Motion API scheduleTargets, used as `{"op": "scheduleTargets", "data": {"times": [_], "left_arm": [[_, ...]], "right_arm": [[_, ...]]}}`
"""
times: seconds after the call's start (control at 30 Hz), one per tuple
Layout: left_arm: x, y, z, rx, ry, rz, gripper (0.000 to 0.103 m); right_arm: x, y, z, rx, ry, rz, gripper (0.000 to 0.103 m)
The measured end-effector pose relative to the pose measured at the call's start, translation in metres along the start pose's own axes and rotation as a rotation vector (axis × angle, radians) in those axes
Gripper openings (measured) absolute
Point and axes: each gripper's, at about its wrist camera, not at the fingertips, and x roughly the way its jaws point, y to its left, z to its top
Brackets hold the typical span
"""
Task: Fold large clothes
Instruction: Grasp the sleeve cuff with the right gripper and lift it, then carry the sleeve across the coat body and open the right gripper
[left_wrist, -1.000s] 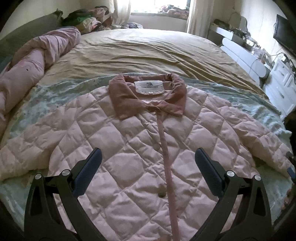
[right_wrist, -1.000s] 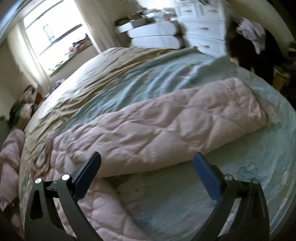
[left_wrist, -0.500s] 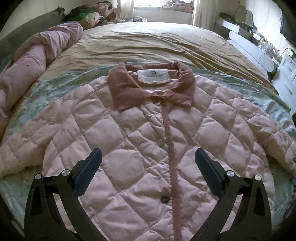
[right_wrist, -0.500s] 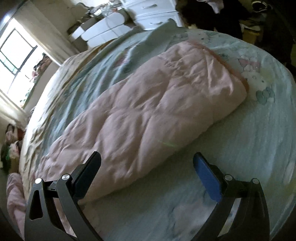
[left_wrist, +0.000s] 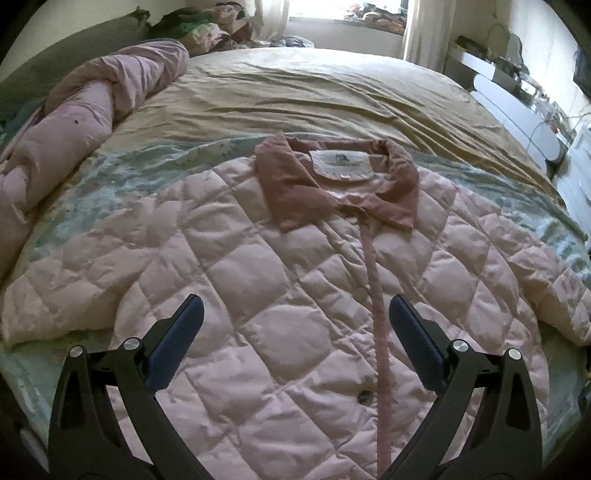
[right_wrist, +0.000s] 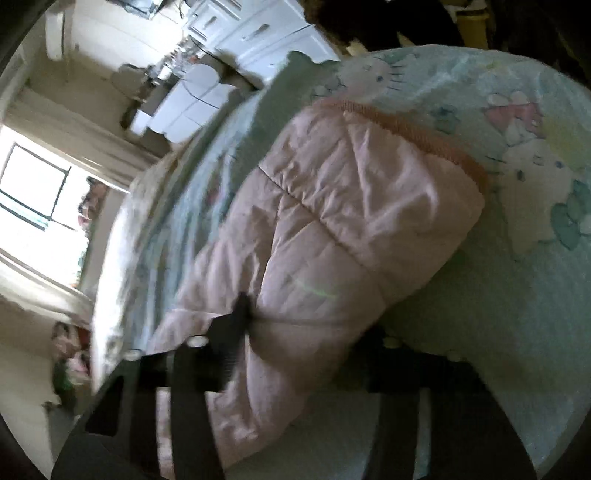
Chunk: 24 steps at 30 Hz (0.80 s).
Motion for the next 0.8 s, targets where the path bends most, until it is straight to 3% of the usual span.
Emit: {"op": "scheduleTargets", "data": {"times": [0.1, 0.2, 0.6, 0.7, 0.8], "left_arm": [[-0.005, 0.007, 0.003, -0.005, -0.005, 0.001, 0.094], [-0.009, 0.015, 0.009, -0.003, -0.009, 0.020, 0.094], [-0.027, 0.039, 0.031, -0.050, -0.046, -0.028, 0.094], [-0.030, 0.049, 0.035, -0.082, -0.052, -0.069, 0.094], [-0.032, 0.057, 0.036, -0.095, -0.072, -0.055, 0.094]], "right_arm": [[-0.012, 0.016, 0.006, -0.038, -0.030, 0.046, 0.024], [-0.032, 0.056, 0.003, -0.141, -0.079, 0.125, 0.020], [-0.098, 0.211, -0.041, -0.503, -0.114, 0.397, 0.017], [-0.104, 0.244, -0.059, -0.589, -0.124, 0.425, 0.017], [-0.110, 0.271, -0.081, -0.669, -0.150, 0.444, 0.017]]}}
